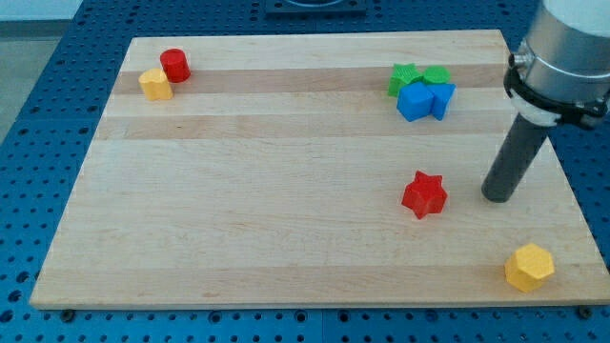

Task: Slide the red star towards the yellow heart

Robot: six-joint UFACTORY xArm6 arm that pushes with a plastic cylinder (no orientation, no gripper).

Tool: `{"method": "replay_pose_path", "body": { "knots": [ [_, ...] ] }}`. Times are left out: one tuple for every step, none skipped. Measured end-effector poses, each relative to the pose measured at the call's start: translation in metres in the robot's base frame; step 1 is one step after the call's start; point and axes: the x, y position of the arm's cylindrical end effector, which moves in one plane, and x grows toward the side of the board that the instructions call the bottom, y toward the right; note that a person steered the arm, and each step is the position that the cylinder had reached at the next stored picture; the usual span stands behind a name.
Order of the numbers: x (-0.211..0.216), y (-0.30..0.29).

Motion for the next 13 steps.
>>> {"method": "replay_pose_path", "body": {
  "knots": [
    [0.000,-0.121],
    [0.001,-0.196],
    [0.030,-0.146],
    [0.040,-0.208],
    [0.005,-0.309],
    [-0.035,-0.379],
    [-0.077,-0.386],
    [-0.047,-0.418],
    [-0.045,-0.382],
    [-0.046,-0.363],
    [-0.119,-0.388],
    [-0.160,-0.404],
    [-0.157,-0.480]
  ]
}}
